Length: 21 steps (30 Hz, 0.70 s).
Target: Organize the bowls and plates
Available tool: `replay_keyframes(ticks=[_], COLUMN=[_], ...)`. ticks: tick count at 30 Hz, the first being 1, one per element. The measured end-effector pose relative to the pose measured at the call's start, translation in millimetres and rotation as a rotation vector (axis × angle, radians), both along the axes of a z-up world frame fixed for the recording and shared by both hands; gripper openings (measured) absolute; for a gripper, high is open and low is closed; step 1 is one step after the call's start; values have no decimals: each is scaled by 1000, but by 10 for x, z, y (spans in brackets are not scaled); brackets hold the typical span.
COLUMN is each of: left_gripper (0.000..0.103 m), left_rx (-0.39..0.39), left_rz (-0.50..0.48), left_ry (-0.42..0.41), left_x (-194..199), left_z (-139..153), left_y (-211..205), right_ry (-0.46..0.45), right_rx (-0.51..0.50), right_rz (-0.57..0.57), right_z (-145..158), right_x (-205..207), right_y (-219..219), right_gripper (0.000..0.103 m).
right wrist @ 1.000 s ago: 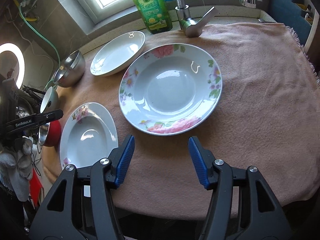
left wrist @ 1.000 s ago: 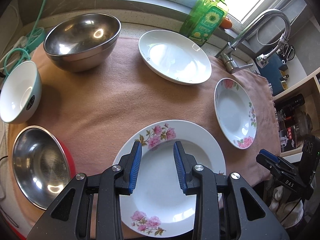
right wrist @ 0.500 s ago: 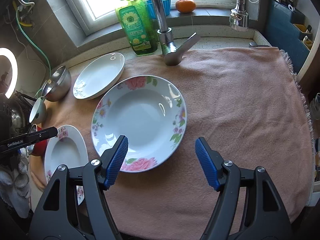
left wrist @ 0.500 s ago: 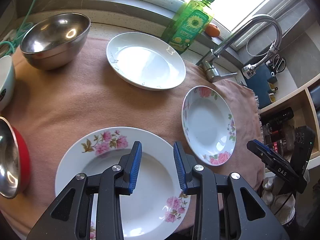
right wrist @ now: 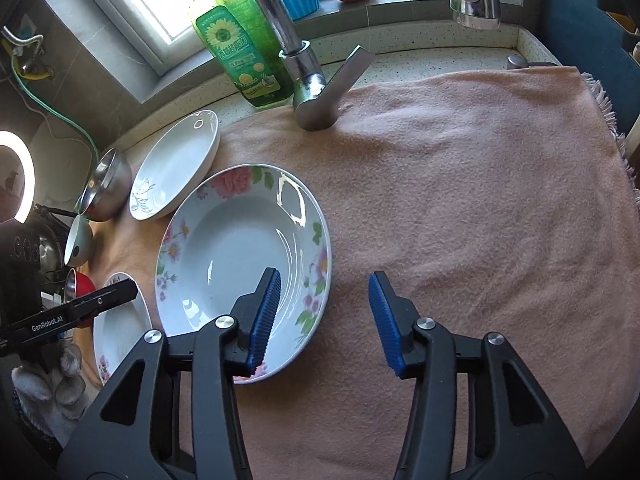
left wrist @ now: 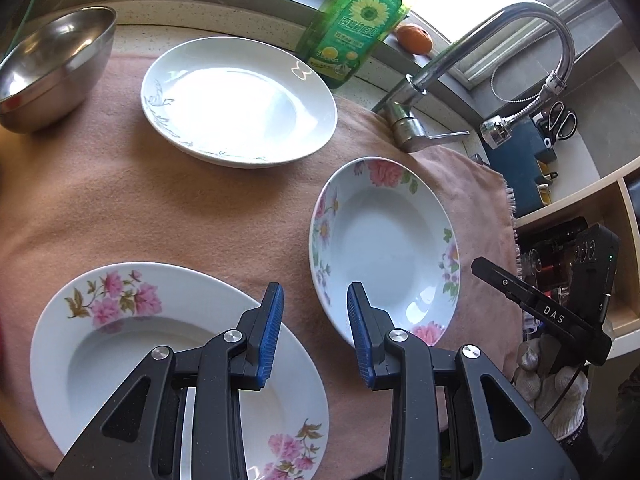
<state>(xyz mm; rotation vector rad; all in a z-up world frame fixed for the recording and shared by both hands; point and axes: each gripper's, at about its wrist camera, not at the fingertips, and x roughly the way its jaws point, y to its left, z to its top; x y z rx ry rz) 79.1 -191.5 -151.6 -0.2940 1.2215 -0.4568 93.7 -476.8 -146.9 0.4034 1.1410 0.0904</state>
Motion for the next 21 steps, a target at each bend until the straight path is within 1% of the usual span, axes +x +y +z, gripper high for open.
replay_keyframes(ticks=[3,7,9,13,15,16,19,20,21], left_gripper=[31,31,31,31,31,31,29,29,28], left_rx=[3,10,14,7,6,4,-2,-3,-5], left_rz=[-4,-2,-2,5,5,5,6,6,3], left_ry=[6,12,16,38,42,42,44,44,43], left_x=[48,105,121,146,156,160,180,190,198], left_z=[-24,-51,-75,-140,-158,-162,-177,-179,-179], left_y=[-65,-118,-132,-135,-130,-129,-117,-113,-115], right_ry=[9,24,36,56,63,66,74,79,82], right_rx=[30,67,95,97,107,110,119,121,122], right_rz=[2,1,2,13,18,21,28,31,34], right_z=[-55,-117,-159,-228,-249,-258,-286,-298,-309], right_x=[60,118,152,208,223,233,272,284,293], right_y=[-43,-88,-99,-76,-70,-66,-56,-49,-42], right_gripper=[41,39,34,30,25,25,22,18,16])
